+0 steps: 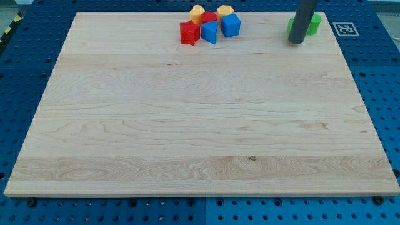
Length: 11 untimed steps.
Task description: Place the arm right to the blue cube
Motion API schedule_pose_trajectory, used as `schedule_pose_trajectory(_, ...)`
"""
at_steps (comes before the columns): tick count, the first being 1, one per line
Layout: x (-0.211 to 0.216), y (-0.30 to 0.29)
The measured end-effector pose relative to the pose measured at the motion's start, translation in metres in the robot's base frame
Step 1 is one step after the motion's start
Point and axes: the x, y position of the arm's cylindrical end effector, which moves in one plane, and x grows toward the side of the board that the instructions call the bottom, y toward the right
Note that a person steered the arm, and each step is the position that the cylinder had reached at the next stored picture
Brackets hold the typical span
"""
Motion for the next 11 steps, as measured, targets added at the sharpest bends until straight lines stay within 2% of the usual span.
schedule_pose_trajectory(2,-0.002,0.017)
schedule_pose_trajectory(3,0.011,0.014)
schedule_pose_trajectory(4,0.030,0.008)
schedule_pose_trajectory(5,0.068,0.007)
schedule_pose_trajectory(6,0.083,0.007)
schedule_pose_trajectory(7,0.079,0.006)
schedule_pose_trajectory(9,0.034,-0.042)
schedule_pose_trajectory(11,0.014,-0.051)
